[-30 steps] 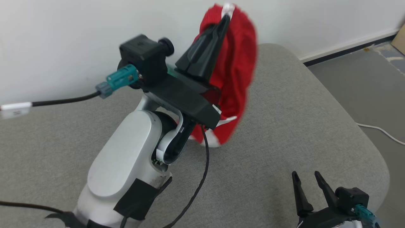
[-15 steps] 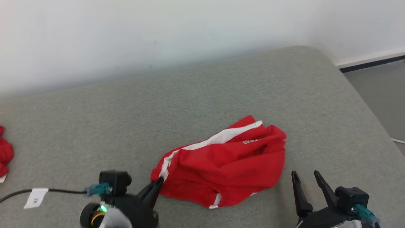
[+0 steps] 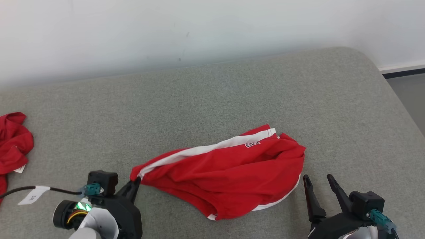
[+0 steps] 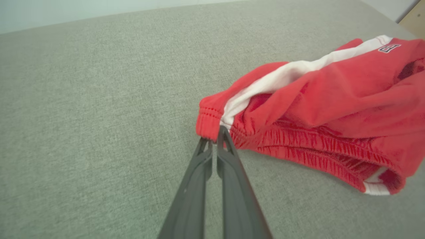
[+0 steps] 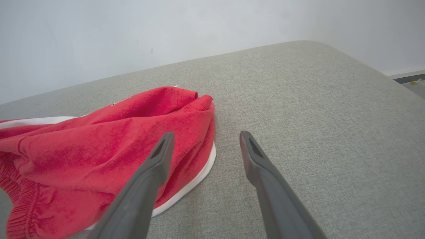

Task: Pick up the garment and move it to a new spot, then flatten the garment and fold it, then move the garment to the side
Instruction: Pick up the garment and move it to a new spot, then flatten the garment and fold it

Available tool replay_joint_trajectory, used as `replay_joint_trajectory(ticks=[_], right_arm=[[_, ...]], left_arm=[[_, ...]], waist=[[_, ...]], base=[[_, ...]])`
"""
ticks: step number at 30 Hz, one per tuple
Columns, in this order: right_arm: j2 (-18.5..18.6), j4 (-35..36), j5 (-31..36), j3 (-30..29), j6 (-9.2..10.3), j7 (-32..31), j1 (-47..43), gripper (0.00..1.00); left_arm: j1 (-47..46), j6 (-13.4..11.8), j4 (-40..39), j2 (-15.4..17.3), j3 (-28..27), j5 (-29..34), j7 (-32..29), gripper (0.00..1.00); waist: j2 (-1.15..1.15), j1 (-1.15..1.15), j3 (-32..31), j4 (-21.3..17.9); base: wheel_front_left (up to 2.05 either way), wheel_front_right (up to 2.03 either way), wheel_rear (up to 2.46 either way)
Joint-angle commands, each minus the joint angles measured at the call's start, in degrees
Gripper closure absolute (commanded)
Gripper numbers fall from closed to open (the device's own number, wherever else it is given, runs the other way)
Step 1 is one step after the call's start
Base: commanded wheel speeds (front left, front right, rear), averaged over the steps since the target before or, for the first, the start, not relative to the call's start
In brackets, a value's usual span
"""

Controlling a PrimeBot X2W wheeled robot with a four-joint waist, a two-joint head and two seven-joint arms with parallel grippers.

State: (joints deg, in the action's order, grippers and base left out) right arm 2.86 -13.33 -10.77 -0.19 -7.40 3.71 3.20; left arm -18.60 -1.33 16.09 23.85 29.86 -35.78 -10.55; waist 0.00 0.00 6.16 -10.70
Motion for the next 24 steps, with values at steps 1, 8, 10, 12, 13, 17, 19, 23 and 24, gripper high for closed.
replay_joint_trajectory(ticks=[1, 8, 10, 12, 13, 17, 19, 23, 24], right_arm=[[0.0, 0.3, 0.4, 0.0, -0.18, 0.0, -0.5, 0.00], [0.0, 0.6, 1.3, -0.9, -0.18, -0.9, -0.7, 0.00], [0.0, 0.9, 1.6, -1.4, -0.18, -1.2, -0.8, 0.00], [0.0, 1.7, 2.0, -2.0, -0.18, -1.7, -1.0, 0.00], [0.0, 2.6, 2.5, -2.4, -0.18, -2.3, -0.6, 0.00], [0.0, 4.4, 3.0, -2.5, -0.18, -4.2, 0.7, 0.00], [0.0, 5.2, 3.6, -2.1, -0.18, -5.1, 1.6, 0.00], [0.0, 6.5, 4.1, -0.8, -0.18, -6.1, 3.3, 0.00], [0.0, 6.7, 4.1, -0.6, -0.18, -6.2, 3.5, 0.00]], left_arm=[[-0.7, -0.9, 0.8, -0.6, -0.2, 0.4, 1.1, 1.00], [2.0, -2.8, 1.9, -4.3, -4.0, -4.9, 4.2, 0.00], [3.2, -2.8, 1.3, -4.8, -4.9, -6.4, 4.1, 0.00], [4.5, -2.6, 0.7, -5.2, -5.4, -8.2, 3.7, 0.00], [5.4, -2.4, 0.2, -5.6, -5.8, -9.3, 3.3, 0.00], [5.0, -2.1, 0.8, -8.2, -7.7, -13.9, 2.6, 0.00], [3.6, -2.4, 2.2, -9.1, -8.7, -16.0, 1.5, 0.00], [0.3, -4.1, 6.3, -11.5, -11.2, -19.5, 0.1, 0.12], [-0.5, -4.9, 7.4, -11.5, -11.4, -19.5, -0.3, 0.27]], waist=[[0.00, 0.00, -0.2, 0.1], [0.00, 0.00, -1.7, 0.5], [0.00, 0.00, -2.2, 0.8], [0.00, 0.00, -2.7, 1.1], [0.00, 0.00, -3.0, 1.5], [0.00, 0.00, -3.1, 2.1], [0.00, 0.00, -3.0, 2.3], [0.00, 0.00, -2.5, 2.0], [0.00, 0.00, -2.3, 1.8]], base=[[0.00, 0.00, 0.00], [0.00, 0.00, 0.00], [0.00, 0.00, 0.00], [0.00, 0.00, 0.00], [0.00, 0.00, 0.00], [0.00, 0.00, 0.00], [0.00, 0.00, 0.00], [0.00, 0.00, 0.00], [0.00, 0.00, 0.00]])
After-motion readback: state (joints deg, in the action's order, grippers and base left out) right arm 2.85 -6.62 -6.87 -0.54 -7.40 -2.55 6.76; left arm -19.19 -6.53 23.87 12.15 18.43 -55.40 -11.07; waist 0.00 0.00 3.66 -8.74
